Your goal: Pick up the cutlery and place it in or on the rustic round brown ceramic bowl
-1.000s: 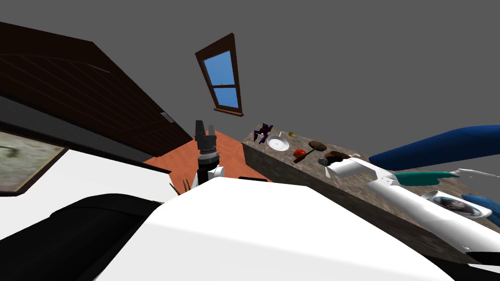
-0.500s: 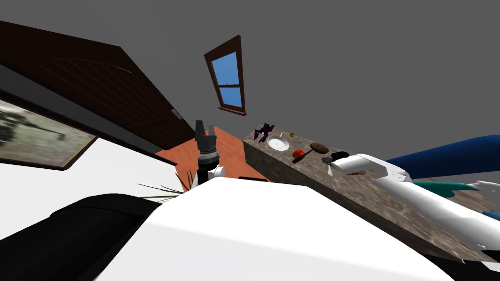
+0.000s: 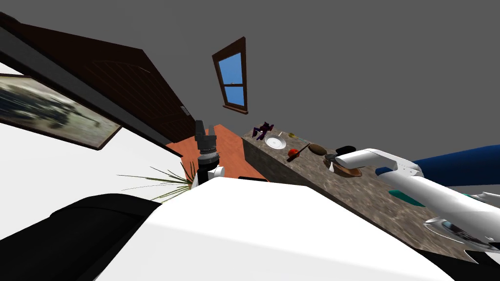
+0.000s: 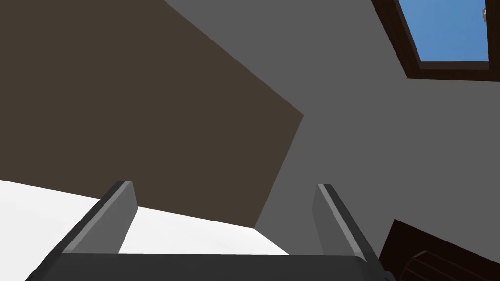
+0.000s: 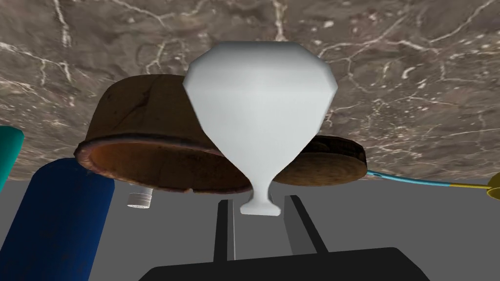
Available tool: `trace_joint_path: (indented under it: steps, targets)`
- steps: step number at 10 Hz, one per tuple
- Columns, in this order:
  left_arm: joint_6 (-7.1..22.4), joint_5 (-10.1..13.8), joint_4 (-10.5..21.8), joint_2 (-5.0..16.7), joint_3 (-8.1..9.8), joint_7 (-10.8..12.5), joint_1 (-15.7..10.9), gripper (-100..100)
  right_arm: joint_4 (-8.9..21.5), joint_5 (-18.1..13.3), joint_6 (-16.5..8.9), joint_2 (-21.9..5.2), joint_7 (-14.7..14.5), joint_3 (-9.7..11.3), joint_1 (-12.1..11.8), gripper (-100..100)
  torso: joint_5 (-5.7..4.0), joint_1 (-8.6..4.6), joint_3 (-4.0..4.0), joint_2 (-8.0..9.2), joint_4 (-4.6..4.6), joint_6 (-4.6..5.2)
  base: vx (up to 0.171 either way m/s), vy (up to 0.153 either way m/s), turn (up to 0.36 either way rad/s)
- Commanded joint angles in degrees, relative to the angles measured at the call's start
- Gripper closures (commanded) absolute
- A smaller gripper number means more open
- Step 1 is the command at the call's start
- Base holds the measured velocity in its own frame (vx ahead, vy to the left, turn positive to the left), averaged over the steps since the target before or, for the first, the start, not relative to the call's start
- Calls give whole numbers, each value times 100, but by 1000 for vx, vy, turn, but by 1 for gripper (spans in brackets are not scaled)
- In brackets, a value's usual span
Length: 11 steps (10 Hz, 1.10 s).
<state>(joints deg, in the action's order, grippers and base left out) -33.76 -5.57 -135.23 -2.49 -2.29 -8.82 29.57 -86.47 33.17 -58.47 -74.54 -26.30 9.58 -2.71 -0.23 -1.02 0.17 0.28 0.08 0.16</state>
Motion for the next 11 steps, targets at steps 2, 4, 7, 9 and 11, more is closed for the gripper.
trace_joint_path:
  steps: [2, 4, 7, 9, 11]
  targets:
    - [0, 0, 0, 0, 0, 0, 0, 0, 200, 215, 40, -86, 3, -6, 239, 100, -2, -12, 0, -1, 0, 3, -85, -229, 125]
    - [0, 0, 0, 0, 0, 0, 1, 0, 342, 279, 122, -92, 22, 10, 399, 100, -5, -12, -2, -6, 0, 4, -71, -201, 88]
    - [0, 0, 0, -1, -1, 0, 2, 0, 317, 253, 98, -91, 9, 8, 369, -100, 7, 58, -15, -26, -6, 5, -11, -38, 7]
    - [0, 0, 0, -1, -1, 0, 2, 0, 318, 253, 98, -91, 9, 8, 368, -100, 11, 74, -18, -31, -8, 4, 0, 0, 0]
    - [-1, 0, 0, -2, -1, 0, 2, 0, 318, 253, 98, -91, 9, 8, 368, 0, 12, 76, -19, -33, -8, 4, 0, 0, 0]
